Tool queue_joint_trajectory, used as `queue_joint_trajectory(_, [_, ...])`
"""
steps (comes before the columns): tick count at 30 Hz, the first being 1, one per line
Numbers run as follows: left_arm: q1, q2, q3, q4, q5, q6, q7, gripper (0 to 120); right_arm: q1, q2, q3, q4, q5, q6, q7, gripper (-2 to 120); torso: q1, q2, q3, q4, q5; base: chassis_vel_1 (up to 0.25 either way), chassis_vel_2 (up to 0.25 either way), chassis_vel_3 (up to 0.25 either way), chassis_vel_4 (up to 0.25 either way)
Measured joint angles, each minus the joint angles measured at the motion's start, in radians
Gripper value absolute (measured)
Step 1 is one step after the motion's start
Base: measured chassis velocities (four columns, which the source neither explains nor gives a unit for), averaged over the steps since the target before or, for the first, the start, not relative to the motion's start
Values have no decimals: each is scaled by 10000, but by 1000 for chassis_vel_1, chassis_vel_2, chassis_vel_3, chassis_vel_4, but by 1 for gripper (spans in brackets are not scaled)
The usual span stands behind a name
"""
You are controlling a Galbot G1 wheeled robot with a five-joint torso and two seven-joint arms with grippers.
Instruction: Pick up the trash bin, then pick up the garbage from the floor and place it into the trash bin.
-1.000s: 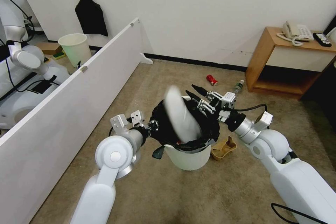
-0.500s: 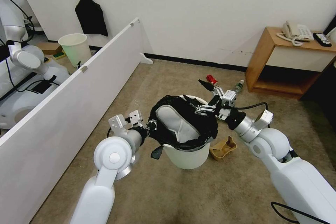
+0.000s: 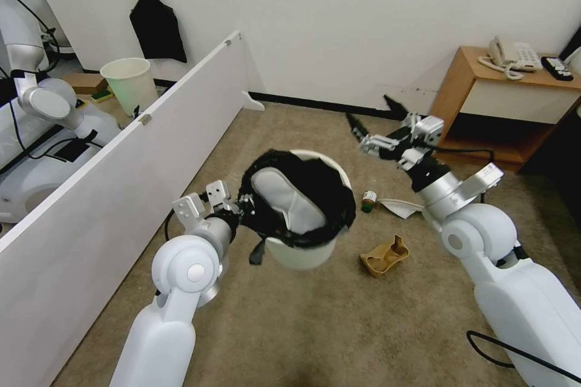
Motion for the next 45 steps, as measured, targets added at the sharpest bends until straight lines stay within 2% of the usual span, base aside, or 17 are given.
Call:
queue_joint_trajectory(2, [39,33,-115,15,983,-322,705,4,-112,38,136,157,143,-854,1361,100,-1,0,0,3,0,0,0,0,0])
queue_joint_trajectory(5, [57,48,-143,20,1367,-473,983,4,-170,55,173,193,172,-1214,1911,100,0,0,0,3,0,0,0,0,0])
queue_joint_trajectory(8, [131,99,-183,108,2839,-1300,1929,4,-287,165,170,258,287,-2032,3403,100,0,0,0,0,0,0,0,0,0])
queue_joint_trajectory(9, [131,99,-183,108,2839,-1300,1929,4,-287,165,170,258,287,-2032,3403,100,0,0,0,0,0,0,0,0,0])
queue_joint_trajectory(11, [170,111,-188,163,3415,-1837,2378,4,-318,295,163,233,182,-2369,3947,100,-1,0,0,4,0,0,0,0,0])
queue_joint_trajectory(12, [170,111,-188,163,3415,-1837,2378,4,-318,295,163,233,182,-2369,3947,100,-1,0,0,4,0,0,0,0,0])
queue_joint_trajectory(14, [180,112,-183,228,3712,-2459,2763,4,-340,391,165,118,-99,-2539,4291,100,0,0,0,2,0,0,0,0,0])
queue_joint_trajectory(17, [173,111,-184,271,3818,-2713,2905,4,-346,418,164,77,-186,-2544,4350,100,-1,0,0,1,0,0,0,0,0])
queue_joint_trajectory(19, [164,111,-253,319,3993,-3106,3279,4,-379,449,170,37,-319,-2547,4354,100,0,0,0,1,0,0,0,0,0])
queue_joint_trajectory(27, [155,140,-292,320,3958,-3221,3388,4,-429,584,146,30,-450,-2546,4183,100,0,0,0,2,0,0,0,0,0])
queue_joint_trajectory(45, [159,123,-310,293,3627,-3059,3148,4,-442,641,108,-30,-466,-2485,3938,100,-1,0,0,2,0,0,0,0,0])
